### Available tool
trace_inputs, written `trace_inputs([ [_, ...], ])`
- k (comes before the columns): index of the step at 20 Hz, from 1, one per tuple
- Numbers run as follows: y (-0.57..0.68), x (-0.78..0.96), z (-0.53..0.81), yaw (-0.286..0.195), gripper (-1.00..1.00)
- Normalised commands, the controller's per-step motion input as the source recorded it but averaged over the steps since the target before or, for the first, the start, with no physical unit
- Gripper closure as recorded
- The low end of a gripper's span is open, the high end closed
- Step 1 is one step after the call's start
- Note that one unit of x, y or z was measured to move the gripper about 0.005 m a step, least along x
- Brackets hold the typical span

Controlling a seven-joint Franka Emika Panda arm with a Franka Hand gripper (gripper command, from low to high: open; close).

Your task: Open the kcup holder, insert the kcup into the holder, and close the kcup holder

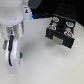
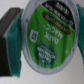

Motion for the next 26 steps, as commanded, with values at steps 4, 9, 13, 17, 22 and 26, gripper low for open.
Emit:
trace_inputs([
  [4, 0.32, 0.01, 0.81, -0.021, 1.00],
  [9, 0.47, 0.01, 0.81, 0.018, 1.00],
  [13, 0.57, 0.01, 0.71, 0.031, 1.00],
  [17, 0.61, 0.00, 0.66, 0.023, 1.00],
  [22, 0.63, 0.00, 0.58, 0.025, 1.00],
  [26, 0.63, -0.01, 0.49, 0.022, 1.00],
])
